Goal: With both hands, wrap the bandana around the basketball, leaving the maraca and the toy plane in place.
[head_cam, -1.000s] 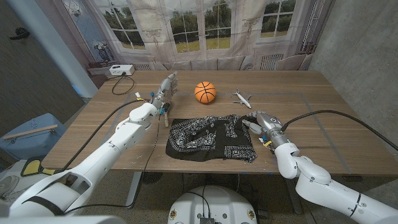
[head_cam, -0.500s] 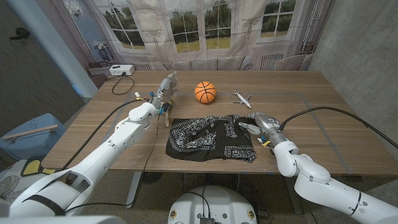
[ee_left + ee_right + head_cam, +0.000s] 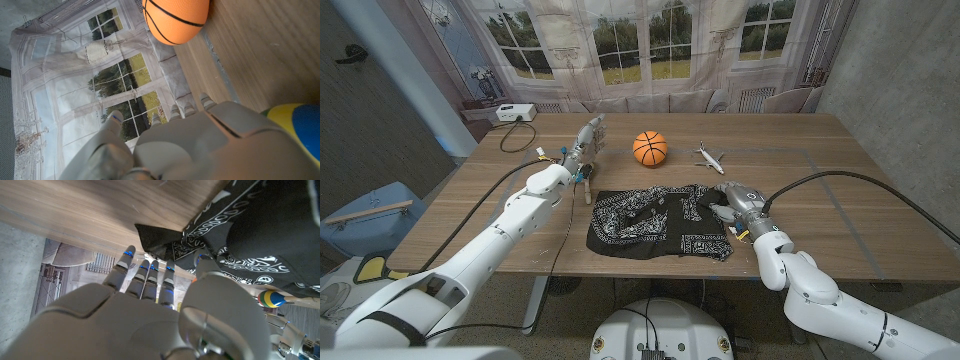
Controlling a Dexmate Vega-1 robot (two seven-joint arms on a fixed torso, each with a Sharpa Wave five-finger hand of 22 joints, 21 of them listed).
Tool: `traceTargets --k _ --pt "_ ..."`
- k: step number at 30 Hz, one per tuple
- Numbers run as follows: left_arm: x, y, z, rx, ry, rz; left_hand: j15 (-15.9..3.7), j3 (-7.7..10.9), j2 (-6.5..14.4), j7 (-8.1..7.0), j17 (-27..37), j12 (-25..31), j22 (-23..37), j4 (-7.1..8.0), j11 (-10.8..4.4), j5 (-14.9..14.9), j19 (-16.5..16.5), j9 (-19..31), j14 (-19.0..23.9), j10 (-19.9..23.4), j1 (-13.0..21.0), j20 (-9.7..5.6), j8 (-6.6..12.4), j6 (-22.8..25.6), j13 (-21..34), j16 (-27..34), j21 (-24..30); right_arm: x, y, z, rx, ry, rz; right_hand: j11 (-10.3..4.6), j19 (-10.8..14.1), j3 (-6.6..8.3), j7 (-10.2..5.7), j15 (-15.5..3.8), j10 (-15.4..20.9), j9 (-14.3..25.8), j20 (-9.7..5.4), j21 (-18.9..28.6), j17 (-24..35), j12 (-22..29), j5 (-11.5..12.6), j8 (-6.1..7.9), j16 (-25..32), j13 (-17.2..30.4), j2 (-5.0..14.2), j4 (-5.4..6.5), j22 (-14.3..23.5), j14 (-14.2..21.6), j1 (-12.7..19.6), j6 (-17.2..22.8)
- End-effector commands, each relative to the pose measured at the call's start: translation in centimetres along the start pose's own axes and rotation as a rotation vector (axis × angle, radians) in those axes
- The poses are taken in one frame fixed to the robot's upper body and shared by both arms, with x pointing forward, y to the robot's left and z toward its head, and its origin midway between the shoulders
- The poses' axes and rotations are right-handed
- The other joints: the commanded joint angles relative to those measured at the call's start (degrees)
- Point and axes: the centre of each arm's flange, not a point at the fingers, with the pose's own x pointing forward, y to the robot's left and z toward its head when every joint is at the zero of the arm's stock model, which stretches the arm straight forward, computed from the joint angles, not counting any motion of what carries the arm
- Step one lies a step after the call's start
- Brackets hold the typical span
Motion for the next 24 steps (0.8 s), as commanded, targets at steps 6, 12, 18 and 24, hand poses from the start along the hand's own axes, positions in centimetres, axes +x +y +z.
traceTargets --k 6,12,18,24 --pt "-0.7 0.1 -0.2 0.003 0.017 0.007 0.31 0.04 0.6 0.40 0.1 -0.1 0.1 0.23 0.30 0.5 -4.1 0.3 -7.5 -4.2 0.2 0.63 -0.22 -1.8 0.3 0.0 -0.3 -0.4 0.7 0.8 0.157 -0.130 -0.310 -3.77 5.8 0.24 1.57 -7.70 12.9 0.7 -3.54 1.6 3.0 1.9 -2.5 7.92 5.3 0.4 7.34 2.13 0.7 8.3 6.5 22.2" --pt "-0.5 -0.1 -0.2 0.013 0.023 0.001 0.25 0.00 0.6 0.33 0.1 -0.3 0.2 0.28 0.30 0.5 -4.2 0.3 -7.7 -4.4 0.2 0.60 -0.31 -2.1 0.3 -0.1 -0.4 -0.1 0.0 -0.7 0.333 -0.091 -0.378 -4.65 5.9 0.50 2.04 -8.95 14.0 1.3 -5.07 1.7 4.2 1.7 -2.9 8.93 6.2 0.4 7.89 2.81 0.8 8.3 7.5 23.5" --pt "-0.2 -0.4 -0.3 0.017 0.032 -0.009 0.33 -0.04 0.6 0.38 0.1 -0.3 0.2 0.33 0.14 0.5 -4.3 0.3 -7.9 -4.6 0.2 0.59 -0.36 -2.4 0.3 -0.1 -0.5 -0.2 -0.5 -2.5 0.534 -0.053 -0.463 -3.89 4.8 1.24 2.28 -8.42 13.1 2.8 -5.96 1.5 5.0 1.0 -2.6 10.11 6.1 0.9 8.56 5.03 0.9 7.5 7.2 22.7" --pt "0.1 -0.9 -0.5 0.025 0.040 -0.023 0.33 -0.05 0.7 0.37 0.1 -0.3 0.2 0.37 0.14 0.5 -4.3 0.3 -7.8 -4.8 0.2 0.60 -0.37 -2.5 0.3 0.0 -0.5 -0.4 -1.4 -3.5 0.672 -0.058 -0.566 -3.05 5.5 2.80 2.89 -8.23 14.7 4.2 -5.29 1.9 6.0 1.6 -1.9 11.64 6.7 1.5 8.56 6.56 1.0 8.4 7.9 22.7"
